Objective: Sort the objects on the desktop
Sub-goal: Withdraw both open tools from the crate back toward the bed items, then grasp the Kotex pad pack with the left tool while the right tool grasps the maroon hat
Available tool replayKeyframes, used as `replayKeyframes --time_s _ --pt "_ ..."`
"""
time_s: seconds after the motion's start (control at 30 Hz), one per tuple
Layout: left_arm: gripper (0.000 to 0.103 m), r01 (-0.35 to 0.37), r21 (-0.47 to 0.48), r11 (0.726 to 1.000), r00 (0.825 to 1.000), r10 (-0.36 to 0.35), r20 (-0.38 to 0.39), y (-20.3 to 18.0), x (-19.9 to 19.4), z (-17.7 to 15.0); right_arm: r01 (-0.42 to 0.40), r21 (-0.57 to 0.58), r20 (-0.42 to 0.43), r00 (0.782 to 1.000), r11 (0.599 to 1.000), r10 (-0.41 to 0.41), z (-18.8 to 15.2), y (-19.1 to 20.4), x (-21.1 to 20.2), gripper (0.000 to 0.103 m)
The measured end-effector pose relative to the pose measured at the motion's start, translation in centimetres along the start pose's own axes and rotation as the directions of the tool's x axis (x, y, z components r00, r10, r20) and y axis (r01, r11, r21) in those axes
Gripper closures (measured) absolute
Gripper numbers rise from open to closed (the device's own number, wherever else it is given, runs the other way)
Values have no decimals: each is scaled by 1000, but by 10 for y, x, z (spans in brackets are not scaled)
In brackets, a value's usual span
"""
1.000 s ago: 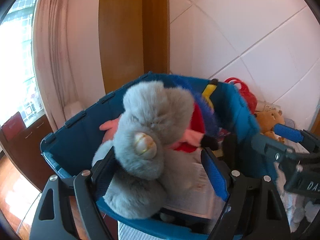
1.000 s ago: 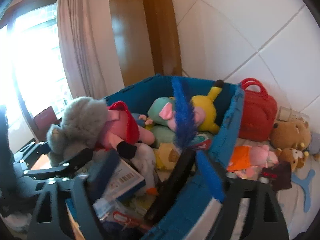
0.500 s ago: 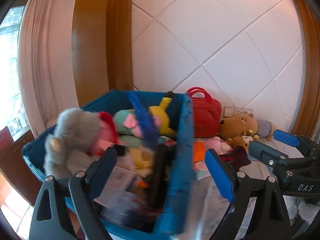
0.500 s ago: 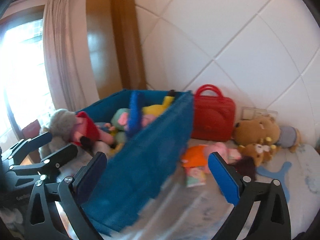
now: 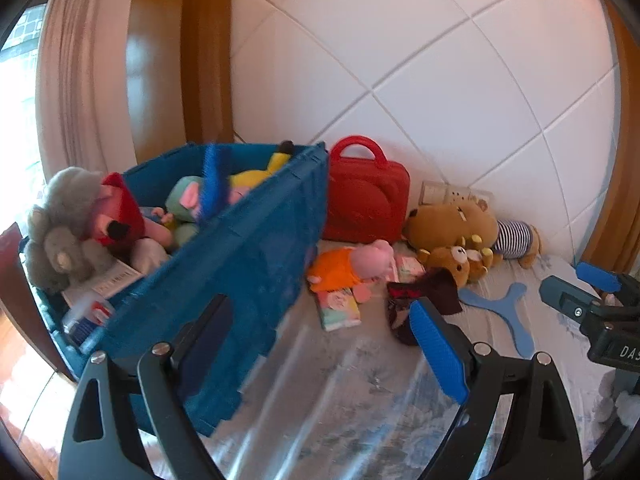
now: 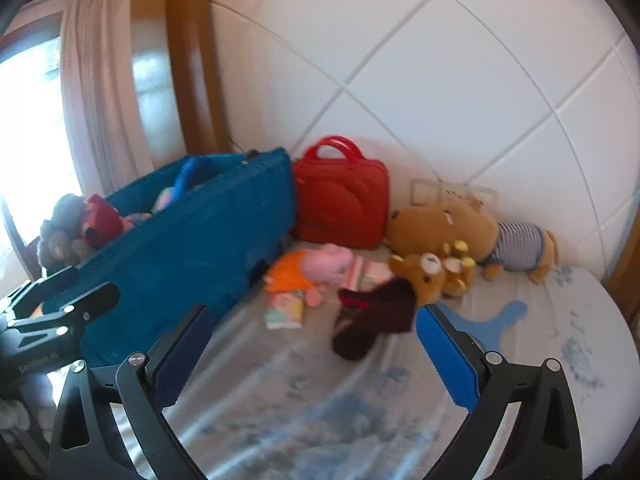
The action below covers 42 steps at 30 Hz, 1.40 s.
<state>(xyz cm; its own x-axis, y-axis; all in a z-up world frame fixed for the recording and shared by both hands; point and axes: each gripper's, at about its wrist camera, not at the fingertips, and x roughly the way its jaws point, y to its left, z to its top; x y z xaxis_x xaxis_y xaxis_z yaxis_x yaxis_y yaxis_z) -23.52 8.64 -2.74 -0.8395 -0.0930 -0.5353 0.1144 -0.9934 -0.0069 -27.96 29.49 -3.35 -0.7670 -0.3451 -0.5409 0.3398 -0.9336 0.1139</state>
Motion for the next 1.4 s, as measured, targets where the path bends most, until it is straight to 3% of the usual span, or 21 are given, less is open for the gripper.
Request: replayKeyframes --time_s 0.3,0.53,0.83,1.13,1.4 --pt "13 27 39 999 999 -26 -38 -34 29 2 73 77 -13 997 994 -73 -11 -59 0 0" --pt "12 44 60 997 996 -39 -84 -43 77 9 114 115 -58 992 987 -108 -11 -86 32 0" --pt "12 32 67 997 978 -17 -207 -40 183 4 154 141 -173 977 978 -129 -15 -116 130 0" --pt "13 2 71 997 940 23 -341 -30 285 -30 112 158 -328 943 981 -55 -47 -113 248 0" --pt "13 -11 85 996 909 46 -415 -33 356 -62 98 173 -391 920 980 -23 -65 -111 311 0"
